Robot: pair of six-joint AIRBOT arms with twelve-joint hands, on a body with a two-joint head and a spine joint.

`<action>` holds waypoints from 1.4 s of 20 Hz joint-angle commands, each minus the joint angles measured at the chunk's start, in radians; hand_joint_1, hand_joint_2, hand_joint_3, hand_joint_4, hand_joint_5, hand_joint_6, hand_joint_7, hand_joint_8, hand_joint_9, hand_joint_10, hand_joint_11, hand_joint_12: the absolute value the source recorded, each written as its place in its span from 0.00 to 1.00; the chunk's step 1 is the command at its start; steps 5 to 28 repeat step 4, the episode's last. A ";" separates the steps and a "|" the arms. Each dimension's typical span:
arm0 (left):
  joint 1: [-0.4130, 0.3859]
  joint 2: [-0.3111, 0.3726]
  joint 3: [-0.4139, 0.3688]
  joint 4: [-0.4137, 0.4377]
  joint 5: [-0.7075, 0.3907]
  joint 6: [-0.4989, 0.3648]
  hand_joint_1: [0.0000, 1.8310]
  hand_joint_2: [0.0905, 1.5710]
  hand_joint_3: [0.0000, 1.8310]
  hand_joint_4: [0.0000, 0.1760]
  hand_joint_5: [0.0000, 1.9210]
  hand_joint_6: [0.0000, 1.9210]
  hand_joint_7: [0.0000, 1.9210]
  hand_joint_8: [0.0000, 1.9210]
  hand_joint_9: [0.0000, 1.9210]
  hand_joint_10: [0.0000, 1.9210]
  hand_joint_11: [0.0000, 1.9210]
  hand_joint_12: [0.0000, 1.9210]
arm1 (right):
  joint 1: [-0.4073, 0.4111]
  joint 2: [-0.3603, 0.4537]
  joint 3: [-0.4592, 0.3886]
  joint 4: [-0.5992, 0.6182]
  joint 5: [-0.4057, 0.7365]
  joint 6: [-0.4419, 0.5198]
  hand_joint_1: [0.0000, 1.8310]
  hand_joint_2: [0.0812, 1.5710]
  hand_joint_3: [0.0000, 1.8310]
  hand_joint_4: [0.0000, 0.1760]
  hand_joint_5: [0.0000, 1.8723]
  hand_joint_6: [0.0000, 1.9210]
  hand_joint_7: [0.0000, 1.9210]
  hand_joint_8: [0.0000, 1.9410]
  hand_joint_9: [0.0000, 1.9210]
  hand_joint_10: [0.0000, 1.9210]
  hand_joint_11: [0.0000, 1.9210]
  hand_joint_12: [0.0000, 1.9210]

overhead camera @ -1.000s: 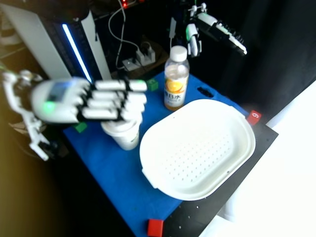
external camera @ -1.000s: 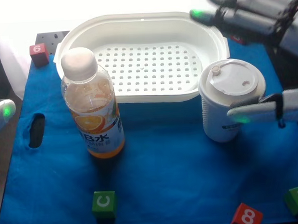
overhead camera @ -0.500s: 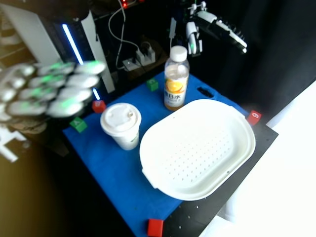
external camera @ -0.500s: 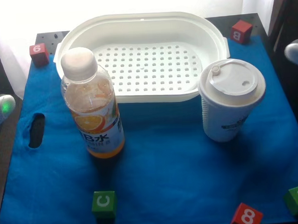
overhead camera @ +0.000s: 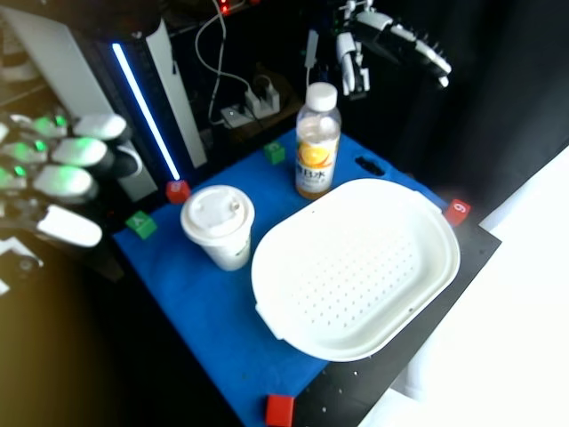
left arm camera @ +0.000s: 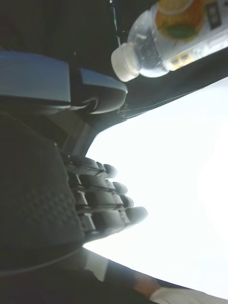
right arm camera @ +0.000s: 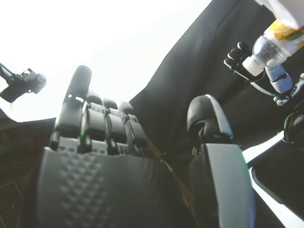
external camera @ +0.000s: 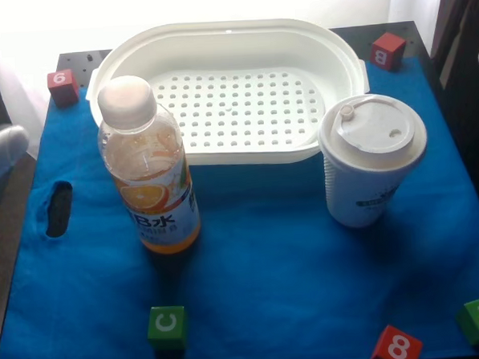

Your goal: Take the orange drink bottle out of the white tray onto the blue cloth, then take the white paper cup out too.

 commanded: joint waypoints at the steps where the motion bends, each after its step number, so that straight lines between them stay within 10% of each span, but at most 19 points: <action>1: -0.022 0.012 0.007 0.012 -0.129 0.002 0.42 0.76 0.00 0.57 0.00 0.00 0.00 0.00 0.00 0.00 0.00 0.02 | 0.030 0.005 0.008 0.007 0.135 0.001 0.30 0.75 0.00 0.38 0.00 0.00 0.00 0.00 0.00 0.12 0.00 0.74; 2: -0.030 0.012 0.009 0.017 -0.129 0.004 0.42 0.77 0.00 0.52 0.00 0.00 0.00 0.00 0.00 0.00 0.00 0.00 | 0.043 0.005 0.014 0.007 0.137 0.001 0.31 0.75 0.00 0.47 0.00 0.00 0.00 0.00 0.00 0.10 0.00 0.62; 4: -0.042 0.009 0.014 0.023 -0.129 0.006 0.39 0.77 0.00 0.75 0.00 0.00 0.00 0.00 0.00 0.00 0.00 0.00 | 0.054 0.005 0.024 0.007 0.140 0.001 0.29 0.75 0.00 0.36 0.00 0.00 0.00 0.00 0.00 0.12 0.00 0.62; 28: -0.042 0.009 0.014 0.023 -0.129 0.006 0.39 0.77 0.00 0.75 0.00 0.00 0.00 0.00 0.00 0.00 0.00 0.00 | 0.054 0.005 0.024 0.007 0.140 0.001 0.29 0.75 0.00 0.36 0.00 0.00 0.00 0.00 0.00 0.12 0.00 0.62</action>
